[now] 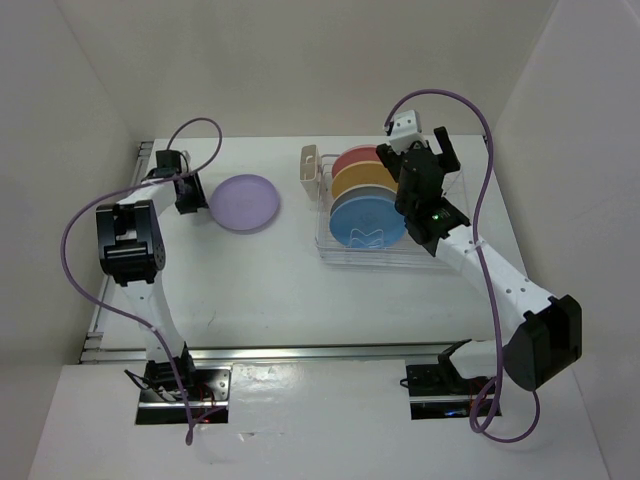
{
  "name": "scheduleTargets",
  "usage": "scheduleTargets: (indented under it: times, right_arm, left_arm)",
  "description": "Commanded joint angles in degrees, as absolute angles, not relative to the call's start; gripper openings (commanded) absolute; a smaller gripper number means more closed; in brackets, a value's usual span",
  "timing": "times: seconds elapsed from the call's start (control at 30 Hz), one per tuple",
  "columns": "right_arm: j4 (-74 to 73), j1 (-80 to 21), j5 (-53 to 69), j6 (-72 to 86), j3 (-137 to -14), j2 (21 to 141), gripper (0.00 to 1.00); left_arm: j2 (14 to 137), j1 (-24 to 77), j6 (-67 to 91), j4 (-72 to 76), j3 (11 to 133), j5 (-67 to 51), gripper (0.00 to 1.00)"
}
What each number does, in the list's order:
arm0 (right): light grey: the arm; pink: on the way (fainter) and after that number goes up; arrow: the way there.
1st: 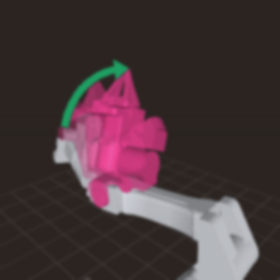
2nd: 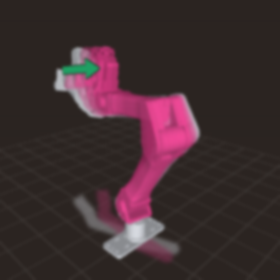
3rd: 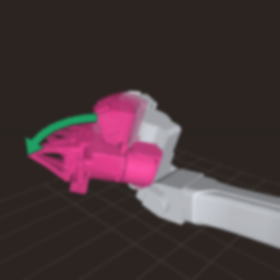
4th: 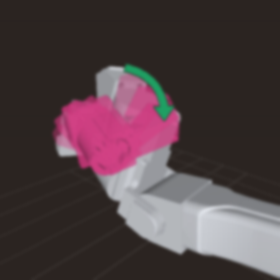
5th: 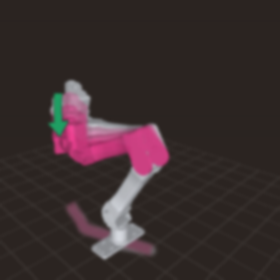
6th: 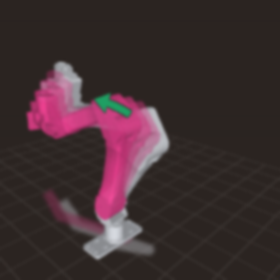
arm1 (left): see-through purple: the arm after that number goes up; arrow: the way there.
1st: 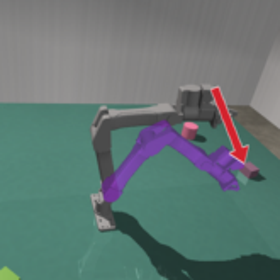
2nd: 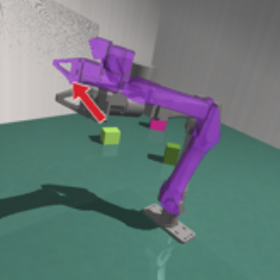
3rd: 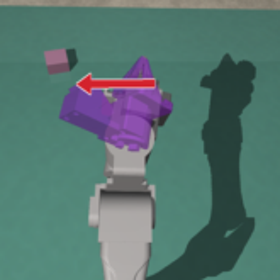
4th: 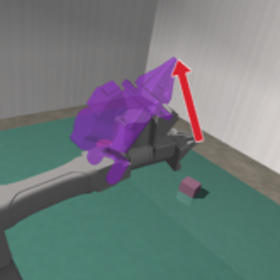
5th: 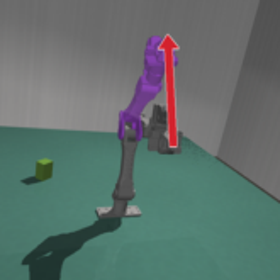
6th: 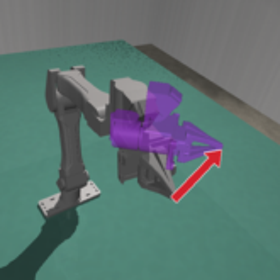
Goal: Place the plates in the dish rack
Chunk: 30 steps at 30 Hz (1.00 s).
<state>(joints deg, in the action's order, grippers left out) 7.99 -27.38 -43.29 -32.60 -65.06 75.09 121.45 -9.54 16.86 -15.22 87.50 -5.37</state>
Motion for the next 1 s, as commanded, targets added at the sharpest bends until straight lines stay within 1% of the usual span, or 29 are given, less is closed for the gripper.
scheduleTargets:
  times: [0.0,0.23,0.33,0.63,0.97]
  right_arm:
    - [8.53,-27.07,-43.33,-31.64,-66.27,75.32,1.00]
    - [8.00,-27.07,-43.33,-31.64,-66.27,75.32,1.00]
    - [8.00,-27.07,-43.33,-31.64,-66.27,75.32,1.00]
    - [8.00,-27.07,-42.80,-31.11,-65.74,74.79,1.00]
    - [8.00,-27.07,-42.80,-31.11,-65.74,74.79,1.00]
  left_arm:
    - [115.15,-9.49,16.96,-13.98,84.47,-1.68,0.47]
    - [110.48,-9.49,16.96,-12.49,84.46,-0.09,0.47]
    - [109.86,-9.49,17.48,-13.09,84.99,-4.29,0.47]
    - [114.34,-7.29,18.63,-10.82,85.17,-5.45,0.47]
    - [120.40,-4.39,18.11,-11.87,91.14,-5.98,0.47]
